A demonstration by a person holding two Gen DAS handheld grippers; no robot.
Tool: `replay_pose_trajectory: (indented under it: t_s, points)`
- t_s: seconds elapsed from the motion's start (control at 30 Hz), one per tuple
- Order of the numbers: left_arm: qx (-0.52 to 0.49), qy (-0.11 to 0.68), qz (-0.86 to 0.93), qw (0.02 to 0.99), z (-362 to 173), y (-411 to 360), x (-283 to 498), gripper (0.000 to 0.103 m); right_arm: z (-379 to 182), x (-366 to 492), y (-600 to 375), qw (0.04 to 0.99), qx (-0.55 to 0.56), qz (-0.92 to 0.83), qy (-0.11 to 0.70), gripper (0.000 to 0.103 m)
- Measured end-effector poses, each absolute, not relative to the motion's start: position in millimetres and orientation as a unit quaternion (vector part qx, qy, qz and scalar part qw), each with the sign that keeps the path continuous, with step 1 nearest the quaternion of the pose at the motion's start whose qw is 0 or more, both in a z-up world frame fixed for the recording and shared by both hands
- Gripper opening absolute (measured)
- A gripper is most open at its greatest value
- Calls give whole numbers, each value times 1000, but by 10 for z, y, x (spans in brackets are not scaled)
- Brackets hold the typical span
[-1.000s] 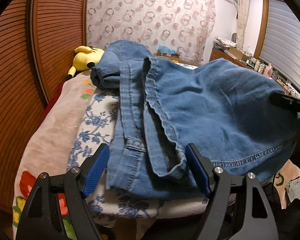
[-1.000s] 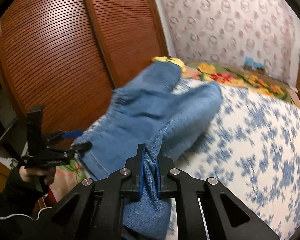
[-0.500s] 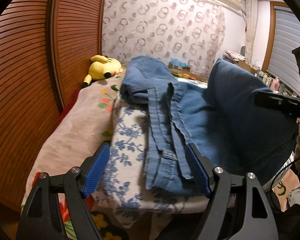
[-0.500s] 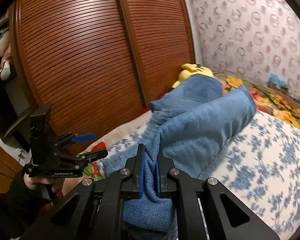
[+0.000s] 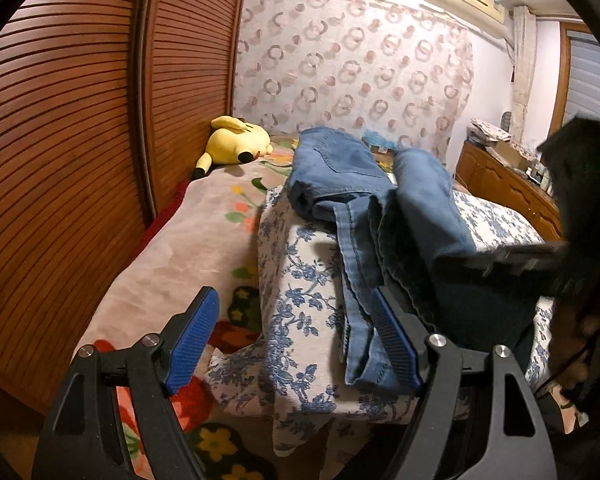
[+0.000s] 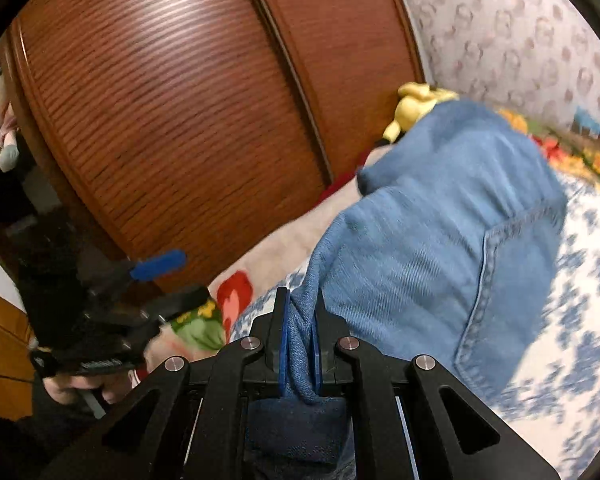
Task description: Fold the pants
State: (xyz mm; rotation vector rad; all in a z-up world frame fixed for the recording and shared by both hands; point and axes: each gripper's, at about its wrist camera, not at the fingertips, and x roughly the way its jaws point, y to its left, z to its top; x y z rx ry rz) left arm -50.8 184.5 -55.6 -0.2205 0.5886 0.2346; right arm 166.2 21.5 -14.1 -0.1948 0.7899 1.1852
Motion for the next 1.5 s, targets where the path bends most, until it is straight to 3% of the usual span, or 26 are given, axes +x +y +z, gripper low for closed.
replay_pose_trajectory:
  t_s: [0.3,0.47,0.8,0.9,1.07,1.13,1.17,1.27,1.5]
  points:
    - [-109,286,115,945,-561,1841,-502,78,-194,1819,309,748,-91,541,374,14]
    - [-108,284,101,947,-516,1761,-431,78,228,1710,-35,778,-82,532,323,43]
    - [-86,290,40,952,-414,1405,-39,77,301,2166,-436,847,-122,429,288,49]
    - [-93,316,23,944,-529,1377,63,62,192,2288,-359,850,-125,414,301,49]
    - [-114,353,14,928,-753,1446,133,61,97,2345,-207,846,-124,411,317,49]
    - [-124,360,-2,925,-804,1455,119,46,72,2365,-190,844,-121,413,321,49]
    - [-129,360,-12,924,-813,1441,100,32,56,2370,-162,843,-121,413,322,49]
    - [-123,347,-24,929,-765,1357,31,8,32,2424,-184,842,-122,415,322,49]
    - [-125,323,-19,938,-614,1316,-268,7,-2,2520,-188,840,-107,424,321,53]
